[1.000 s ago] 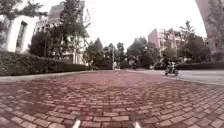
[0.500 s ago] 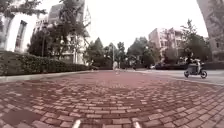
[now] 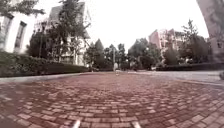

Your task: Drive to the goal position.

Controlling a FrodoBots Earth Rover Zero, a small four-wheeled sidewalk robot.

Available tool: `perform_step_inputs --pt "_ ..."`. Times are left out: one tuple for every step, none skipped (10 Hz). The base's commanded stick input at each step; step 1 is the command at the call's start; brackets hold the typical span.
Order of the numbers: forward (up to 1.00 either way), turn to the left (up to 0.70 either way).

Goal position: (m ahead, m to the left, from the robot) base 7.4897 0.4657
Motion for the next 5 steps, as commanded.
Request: perform_step_inputs --pt "0.70 0.00" --pt "0.70 0.00" --pt "0.70 0.00" --pt "0.70 0.00" --pt "0.70 0.00"
